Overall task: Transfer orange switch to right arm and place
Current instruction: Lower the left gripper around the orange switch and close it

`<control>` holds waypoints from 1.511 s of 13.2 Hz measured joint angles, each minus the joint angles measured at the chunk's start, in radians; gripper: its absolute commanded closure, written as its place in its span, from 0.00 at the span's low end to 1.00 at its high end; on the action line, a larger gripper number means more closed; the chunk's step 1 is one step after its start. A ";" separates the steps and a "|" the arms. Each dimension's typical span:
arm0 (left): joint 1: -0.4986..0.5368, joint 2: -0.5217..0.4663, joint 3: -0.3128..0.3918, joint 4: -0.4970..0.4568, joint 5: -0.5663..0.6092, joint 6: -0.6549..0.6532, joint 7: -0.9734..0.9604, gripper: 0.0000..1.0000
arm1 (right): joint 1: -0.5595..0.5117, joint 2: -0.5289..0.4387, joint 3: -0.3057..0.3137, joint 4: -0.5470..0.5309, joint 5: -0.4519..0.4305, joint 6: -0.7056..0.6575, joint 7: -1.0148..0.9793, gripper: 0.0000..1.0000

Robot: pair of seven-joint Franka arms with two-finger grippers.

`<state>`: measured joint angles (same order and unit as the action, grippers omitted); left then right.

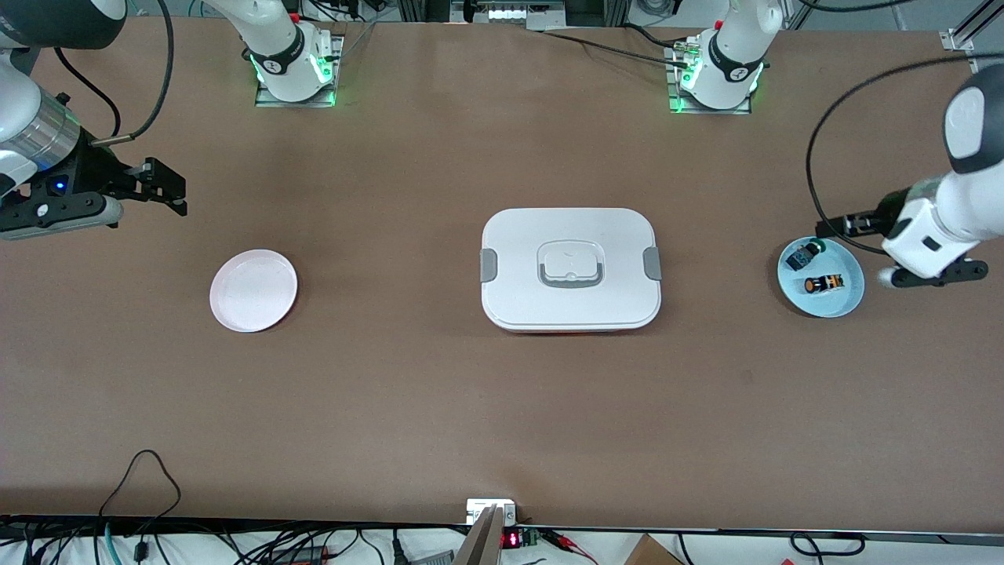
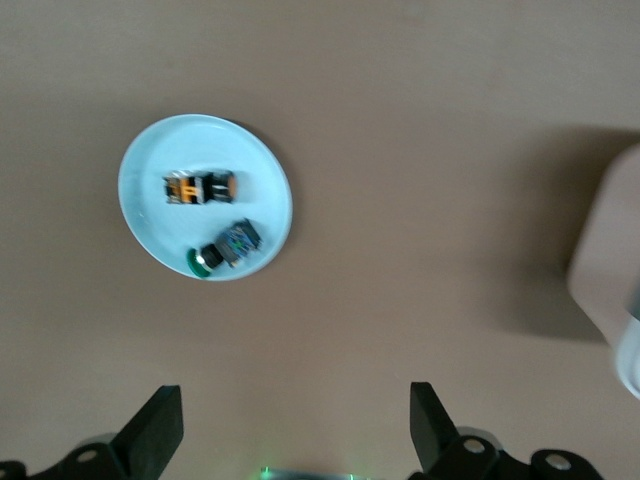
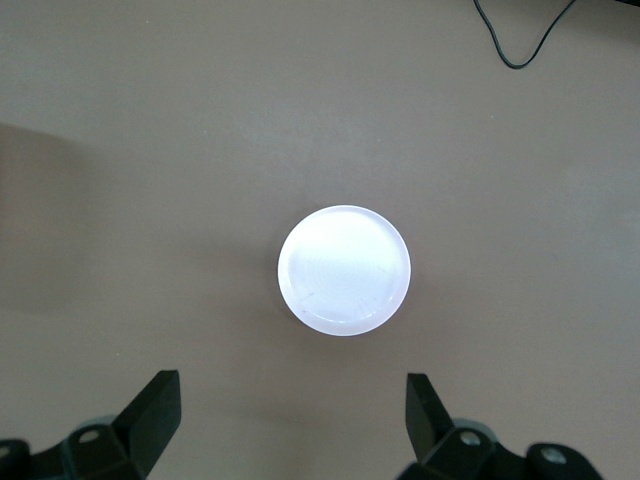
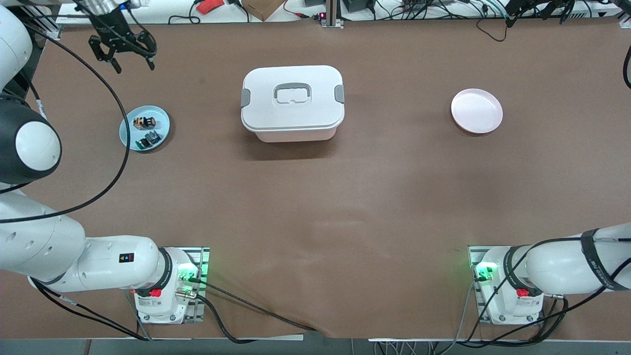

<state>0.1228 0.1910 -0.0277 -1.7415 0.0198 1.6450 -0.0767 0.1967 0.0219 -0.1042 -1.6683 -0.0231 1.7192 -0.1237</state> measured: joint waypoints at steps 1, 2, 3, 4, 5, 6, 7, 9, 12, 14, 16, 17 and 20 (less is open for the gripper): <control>0.020 0.016 0.001 -0.023 0.032 0.058 0.015 0.00 | 0.000 0.000 0.000 0.000 0.000 0.000 0.000 0.00; 0.030 0.031 0.000 -0.047 0.073 0.124 0.033 0.00 | 0.000 0.000 0.000 0.000 0.000 0.000 0.000 0.00; 0.044 0.044 0.000 -0.069 0.098 0.188 0.064 0.00 | 0.000 0.000 0.000 0.000 0.000 0.000 0.000 0.00; 0.064 0.058 0.000 -0.088 0.103 0.244 0.106 0.00 | 0.000 0.000 0.000 0.000 0.000 0.000 0.000 0.00; 0.091 0.074 0.000 -0.107 0.103 0.296 0.144 0.00 | 0.000 0.000 0.000 0.000 0.000 0.000 0.000 0.00; 0.119 0.092 0.000 -0.132 0.103 0.347 0.168 0.00 | 0.000 0.000 0.000 0.000 0.000 0.000 0.000 0.00; 0.143 0.109 0.000 -0.167 0.103 0.411 0.183 0.00 | 0.000 0.000 0.000 0.000 0.000 0.000 0.000 0.00; 0.166 0.135 -0.001 -0.251 0.103 0.552 0.190 0.00 | 0.000 0.000 0.000 0.000 0.000 0.000 0.000 0.00; 0.178 0.167 -0.002 -0.331 0.094 0.685 0.190 0.00 | 0.000 0.000 0.000 0.000 0.000 0.000 0.000 0.00; 0.197 0.201 -0.003 -0.343 0.092 0.737 0.198 0.00 | 0.000 0.000 0.000 0.000 0.000 0.000 0.000 0.00; 0.219 0.228 -0.005 -0.345 0.087 0.752 0.209 0.00 | 0.000 0.001 0.000 0.000 0.000 0.000 0.000 0.00; 0.225 0.236 -0.007 -0.345 0.068 0.752 0.214 0.00 | 0.000 0.001 0.000 0.000 0.000 0.000 0.000 0.00; 0.250 0.256 -0.039 -0.351 -0.011 0.752 0.246 0.00 | 0.000 0.001 0.000 0.000 0.000 0.000 0.000 0.00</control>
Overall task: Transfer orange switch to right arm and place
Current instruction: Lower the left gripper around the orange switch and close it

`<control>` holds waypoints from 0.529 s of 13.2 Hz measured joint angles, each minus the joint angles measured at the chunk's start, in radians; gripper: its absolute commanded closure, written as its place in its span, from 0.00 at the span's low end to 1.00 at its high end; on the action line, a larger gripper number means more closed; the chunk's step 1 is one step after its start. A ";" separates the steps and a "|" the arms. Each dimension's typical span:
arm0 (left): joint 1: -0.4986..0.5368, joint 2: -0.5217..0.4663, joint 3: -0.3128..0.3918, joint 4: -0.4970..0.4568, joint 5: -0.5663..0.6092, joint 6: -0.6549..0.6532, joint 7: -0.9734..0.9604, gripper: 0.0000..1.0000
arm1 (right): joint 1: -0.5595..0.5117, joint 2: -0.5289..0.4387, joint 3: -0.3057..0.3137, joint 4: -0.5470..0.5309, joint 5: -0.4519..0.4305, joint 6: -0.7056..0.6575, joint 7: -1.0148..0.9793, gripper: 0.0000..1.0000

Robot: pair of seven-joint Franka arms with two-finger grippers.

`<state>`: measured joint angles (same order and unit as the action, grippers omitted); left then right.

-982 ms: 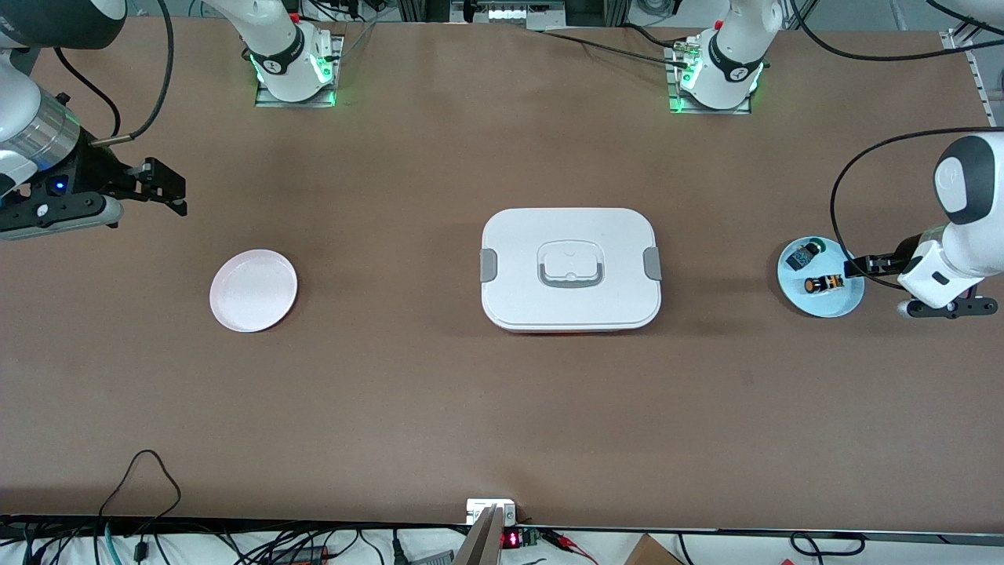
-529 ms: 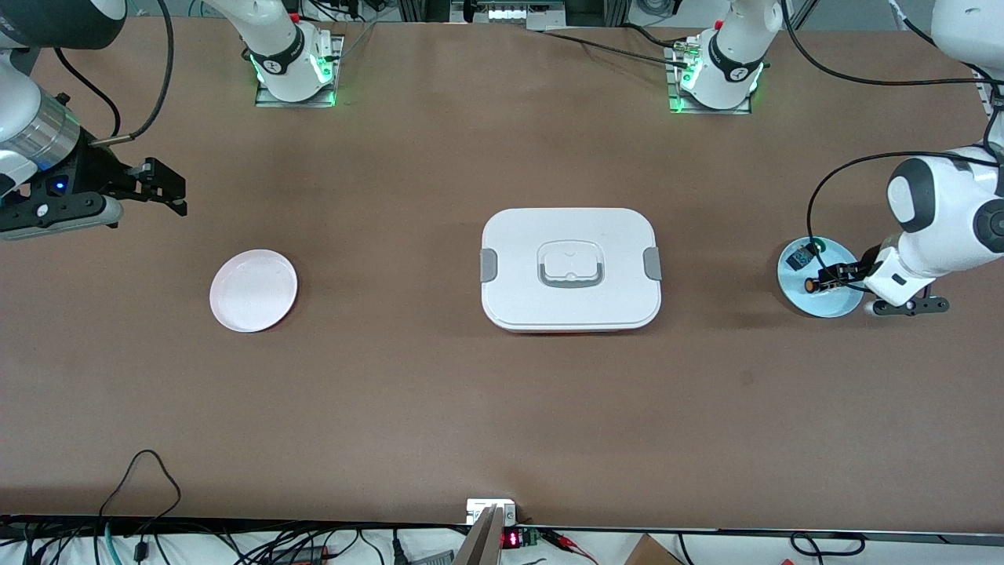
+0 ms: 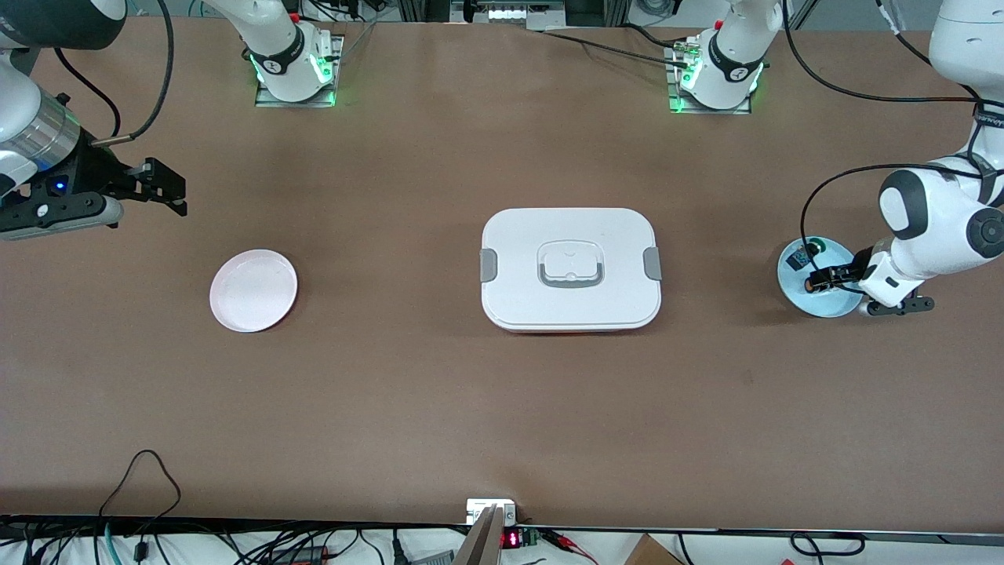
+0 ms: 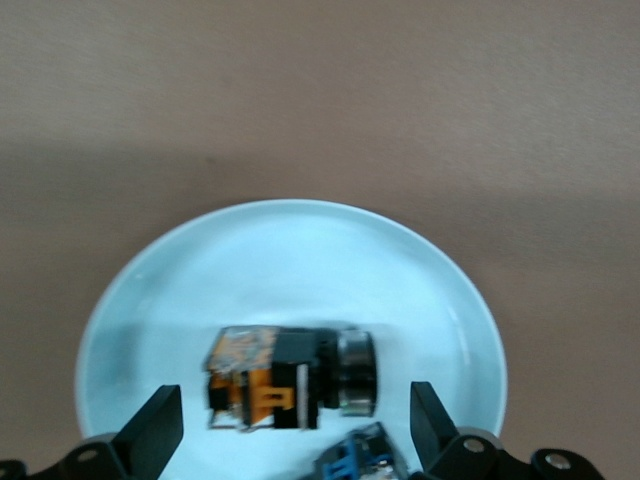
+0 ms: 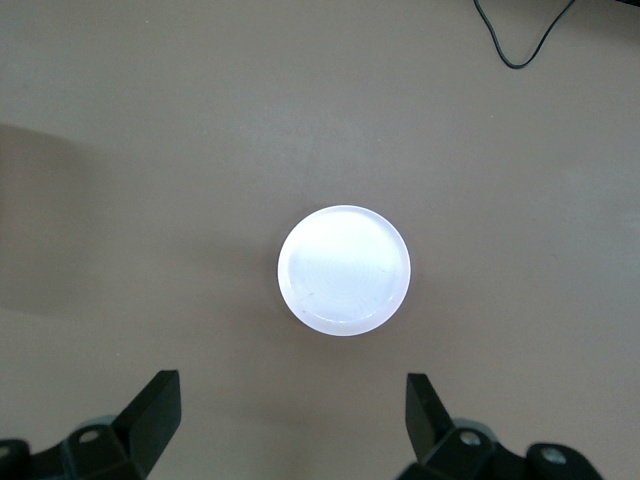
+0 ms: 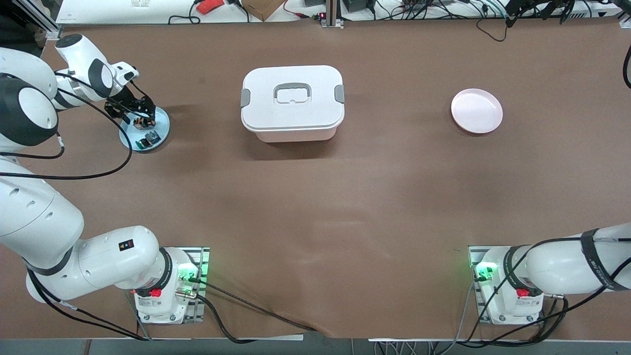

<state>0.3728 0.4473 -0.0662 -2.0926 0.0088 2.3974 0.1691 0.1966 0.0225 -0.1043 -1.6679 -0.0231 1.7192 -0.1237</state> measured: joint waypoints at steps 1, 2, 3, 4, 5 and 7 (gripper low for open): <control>0.005 0.004 -0.007 0.000 -0.013 0.000 0.010 0.00 | 0.000 0.000 0.000 0.000 0.000 0.000 0.000 0.00; 0.010 0.006 -0.011 0.000 -0.016 0.000 0.015 0.00 | 0.000 0.000 0.000 0.000 0.000 0.000 0.000 0.00; 0.012 0.007 -0.012 0.000 -0.017 0.001 0.016 0.00 | 0.000 0.000 0.000 0.000 0.000 0.000 0.000 0.00; 0.014 0.007 -0.013 0.000 -0.017 0.001 0.017 0.00 | 0.000 0.000 0.000 0.000 0.000 0.000 0.000 0.00; 0.014 0.007 -0.013 0.000 -0.017 0.002 0.017 0.00 | 0.000 0.000 0.000 0.000 0.000 0.000 0.000 0.00; 0.015 0.007 -0.013 0.000 -0.017 0.012 0.017 0.00 | 0.000 0.000 0.000 0.000 0.000 0.000 0.000 0.00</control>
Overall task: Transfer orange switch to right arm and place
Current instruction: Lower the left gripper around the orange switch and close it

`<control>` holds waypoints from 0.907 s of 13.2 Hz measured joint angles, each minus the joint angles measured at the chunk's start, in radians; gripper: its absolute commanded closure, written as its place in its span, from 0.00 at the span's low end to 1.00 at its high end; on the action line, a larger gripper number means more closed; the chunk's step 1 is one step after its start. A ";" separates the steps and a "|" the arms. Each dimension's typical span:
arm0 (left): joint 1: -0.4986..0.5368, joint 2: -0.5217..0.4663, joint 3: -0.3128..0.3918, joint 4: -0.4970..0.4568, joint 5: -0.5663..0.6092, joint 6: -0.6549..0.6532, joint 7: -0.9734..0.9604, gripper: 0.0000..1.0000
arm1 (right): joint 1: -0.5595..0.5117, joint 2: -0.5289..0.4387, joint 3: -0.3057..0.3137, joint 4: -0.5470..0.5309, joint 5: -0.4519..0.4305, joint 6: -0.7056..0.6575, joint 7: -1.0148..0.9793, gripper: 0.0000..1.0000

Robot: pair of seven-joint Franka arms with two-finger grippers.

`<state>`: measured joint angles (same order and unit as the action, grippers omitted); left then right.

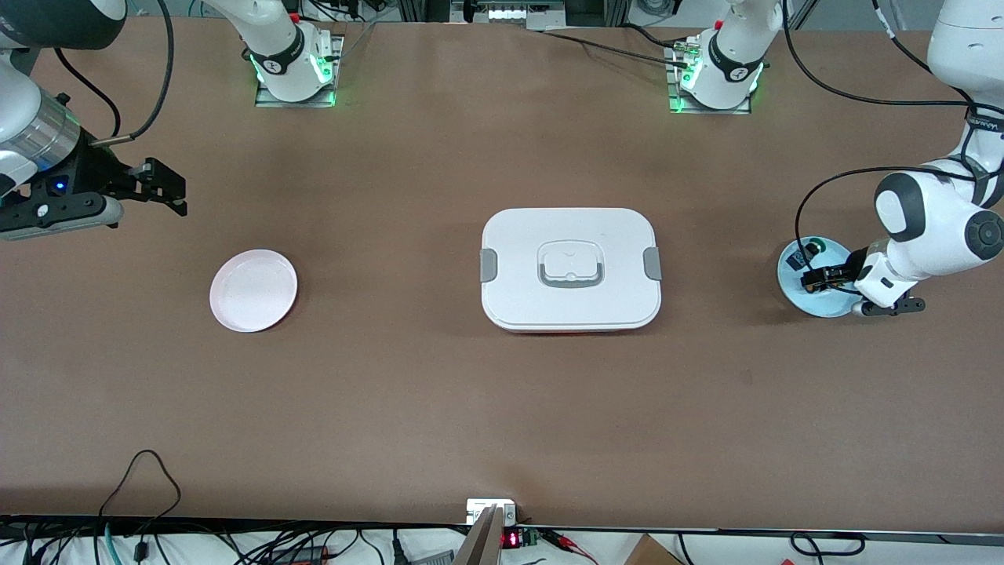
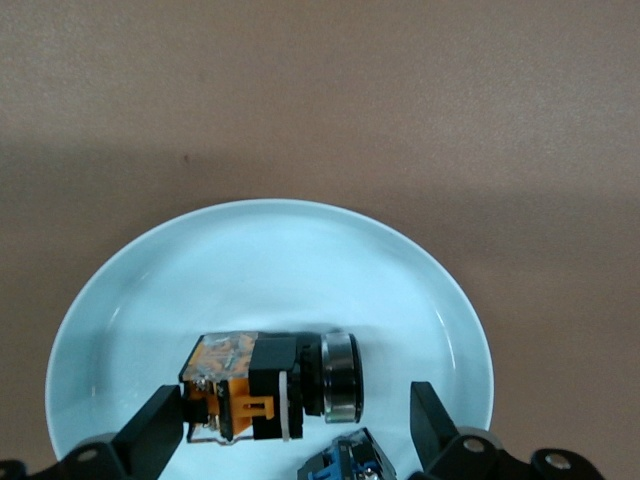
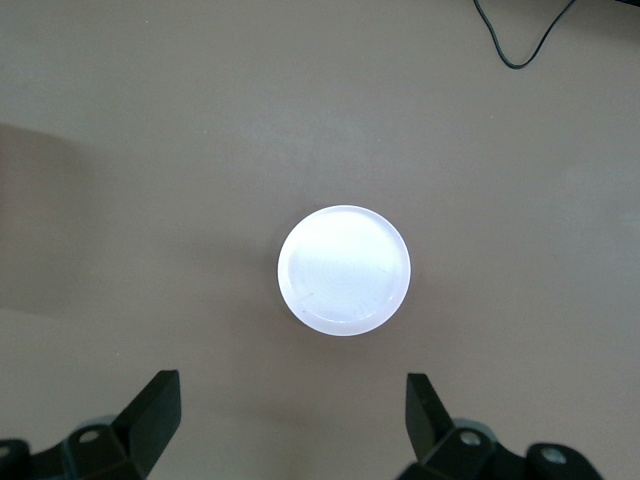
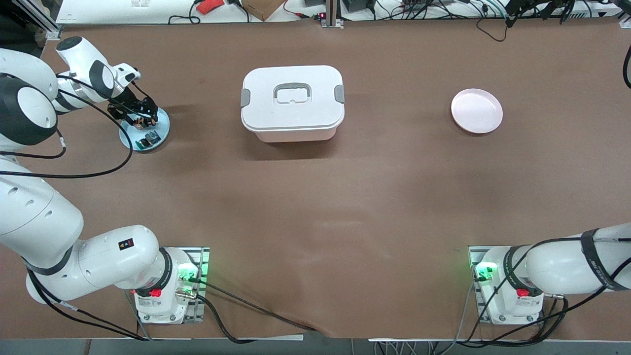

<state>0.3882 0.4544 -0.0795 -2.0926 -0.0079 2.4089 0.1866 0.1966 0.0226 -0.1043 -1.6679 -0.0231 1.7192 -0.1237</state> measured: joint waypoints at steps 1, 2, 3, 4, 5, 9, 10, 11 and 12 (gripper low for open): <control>0.000 0.001 0.000 0.000 0.000 0.009 0.002 0.00 | 0.000 0.000 0.000 0.000 0.000 0.000 0.000 0.00; 0.000 0.006 0.000 0.000 0.000 0.023 0.006 0.00 | 0.000 0.000 0.000 0.000 0.000 0.000 0.000 0.00; 0.001 0.014 0.000 0.000 0.000 0.042 0.015 0.00 | 0.000 0.000 0.000 0.000 0.000 0.000 0.000 0.00; 0.003 0.026 0.000 0.000 0.000 0.058 0.018 0.00 | 0.000 0.000 0.000 0.000 0.000 0.000 0.000 0.00; 0.004 0.036 0.000 0.000 0.000 0.068 0.020 0.03 | 0.000 0.000 0.000 0.000 0.000 0.000 0.000 0.00; 0.006 0.051 0.000 0.000 0.000 0.076 0.022 0.51 | 0.000 0.000 0.000 0.000 0.000 0.000 0.000 0.00; 0.006 0.050 0.000 0.001 0.000 0.075 0.023 0.56 | 0.000 0.000 0.000 0.000 0.000 0.000 0.000 0.00; 0.006 0.049 0.000 0.001 0.000 0.074 0.023 0.59 | 0.000 0.000 0.000 0.000 0.000 0.000 0.000 0.00; 0.006 0.049 0.000 0.001 0.000 0.074 0.027 0.60 | 0.000 0.000 0.000 0.000 0.000 0.000 0.000 0.00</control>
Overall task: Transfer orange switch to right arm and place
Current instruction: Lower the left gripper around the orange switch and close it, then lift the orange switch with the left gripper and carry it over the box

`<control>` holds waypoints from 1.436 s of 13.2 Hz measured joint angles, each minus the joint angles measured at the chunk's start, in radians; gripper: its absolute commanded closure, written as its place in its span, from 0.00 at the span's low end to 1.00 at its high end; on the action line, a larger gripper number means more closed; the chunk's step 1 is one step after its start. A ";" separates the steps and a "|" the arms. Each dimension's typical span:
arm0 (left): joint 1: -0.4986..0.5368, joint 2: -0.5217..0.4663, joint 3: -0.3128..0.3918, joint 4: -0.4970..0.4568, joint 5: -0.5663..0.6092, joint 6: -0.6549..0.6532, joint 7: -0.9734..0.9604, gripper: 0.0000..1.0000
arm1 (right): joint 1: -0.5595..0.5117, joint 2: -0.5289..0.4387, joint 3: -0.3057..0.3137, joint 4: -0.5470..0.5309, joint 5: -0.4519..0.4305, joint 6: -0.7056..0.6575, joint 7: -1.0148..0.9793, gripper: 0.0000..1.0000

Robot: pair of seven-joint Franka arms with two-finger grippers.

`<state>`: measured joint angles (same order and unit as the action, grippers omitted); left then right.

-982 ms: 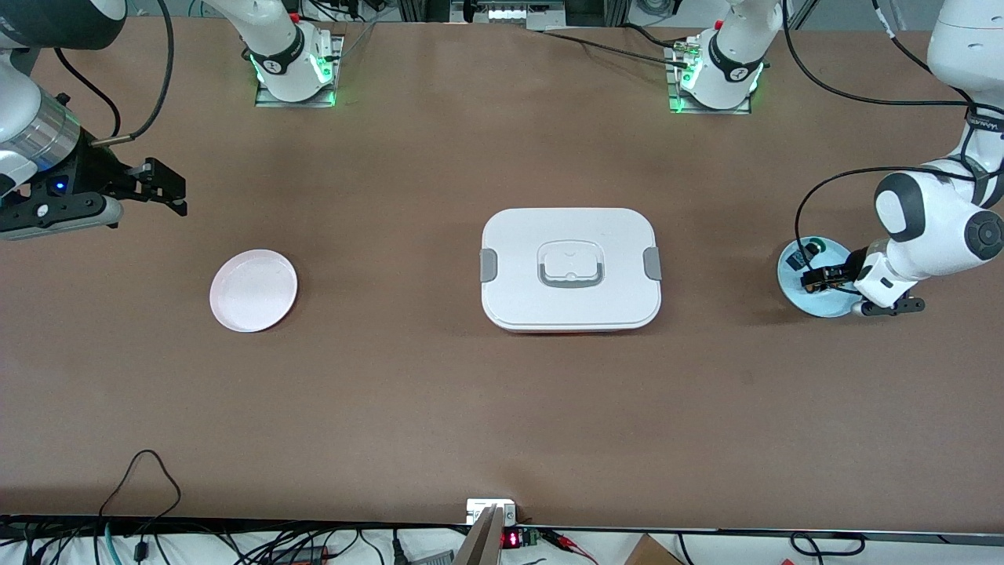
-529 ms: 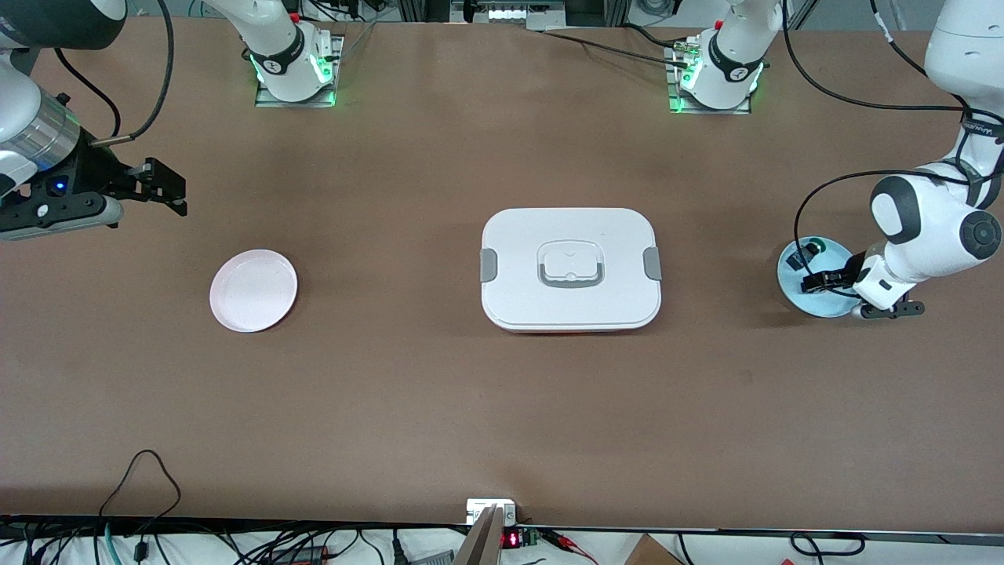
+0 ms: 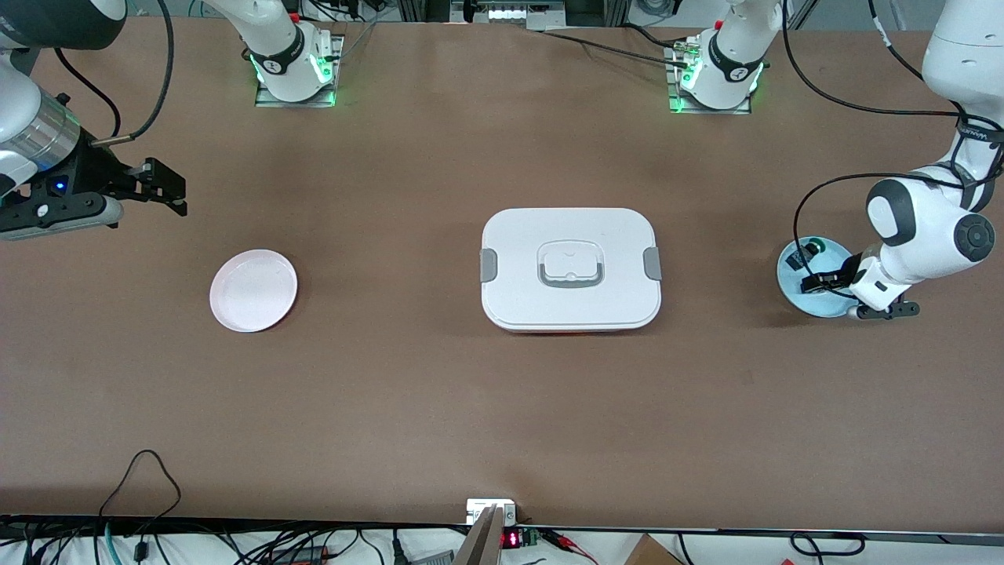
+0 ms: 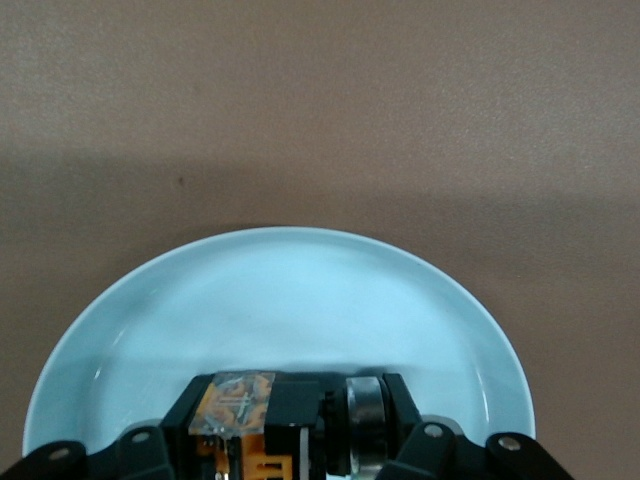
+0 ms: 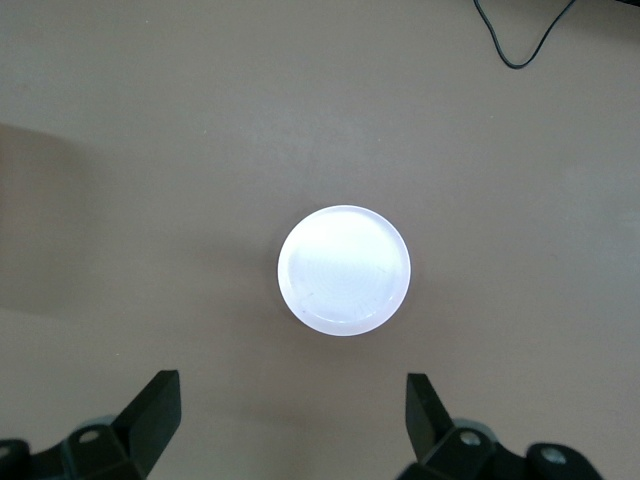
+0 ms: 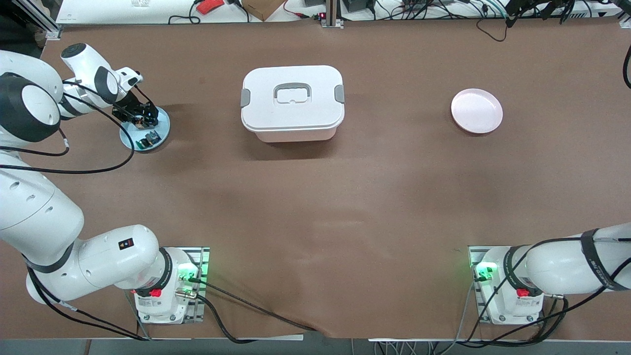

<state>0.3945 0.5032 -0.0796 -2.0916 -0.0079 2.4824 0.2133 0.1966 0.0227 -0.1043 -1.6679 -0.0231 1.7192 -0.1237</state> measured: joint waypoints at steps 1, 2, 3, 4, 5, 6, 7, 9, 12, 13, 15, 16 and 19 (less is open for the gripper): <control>0.000 0.000 0.000 0.001 0.000 -0.004 0.006 0.60 | 0.000 0.000 0.000 0.000 0.000 0.000 0.000 0.00; 0.000 -0.001 -0.001 0.006 0.000 -0.013 0.010 0.60 | 0.000 0.000 0.000 0.000 0.000 0.000 0.000 0.00; 0.000 -0.005 -0.003 0.019 0.000 -0.032 0.011 0.60 | 0.000 0.000 0.000 0.000 0.000 0.000 0.000 0.00; 0.000 -0.014 -0.008 0.043 0.000 -0.078 0.011 0.60 | 0.000 0.000 0.000 0.000 0.000 0.000 0.000 0.00; 0.000 -0.027 -0.018 0.081 0.000 -0.151 0.011 0.60 | 0.000 0.000 0.000 0.000 0.000 0.000 0.000 0.00; -0.001 -0.043 -0.032 0.129 -0.001 -0.241 0.011 0.60 | 0.000 0.000 0.000 0.000 0.000 0.000 0.000 0.00; -0.002 -0.059 -0.045 0.183 -0.001 -0.332 0.011 0.60 | 0.000 0.000 0.000 0.000 0.000 0.000 0.000 0.00; -0.002 -0.081 -0.079 0.289 -0.002 -0.496 0.013 0.59 | 0.000 0.000 0.000 0.000 0.000 0.000 0.000 0.00; -0.002 -0.089 -0.157 0.404 -0.015 -0.628 0.036 0.59 | 0.000 0.000 0.000 0.000 0.000 0.000 0.000 0.00; -0.002 -0.089 -0.184 0.421 -0.053 -0.642 0.040 0.59 | 0.000 0.000 0.000 0.000 0.000 0.000 0.000 0.00; -0.003 -0.088 -0.214 0.426 -0.194 -0.658 0.071 0.60 | 0.000 0.000 0.000 0.000 0.000 0.000 0.000 0.00; -0.003 -0.086 -0.225 0.426 -0.278 -0.661 0.102 0.60 | 0.000 0.000 0.000 0.000 0.000 0.000 0.000 0.00; -0.002 -0.081 -0.286 0.425 -0.500 -0.663 0.220 0.59 | 0.000 0.000 0.000 0.000 0.000 0.000 0.000 0.00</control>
<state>0.3921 0.4219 -0.3656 -1.6662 -0.5084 1.8191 0.4332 0.1966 0.0230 -0.1043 -1.6679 -0.0231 1.7191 -0.1237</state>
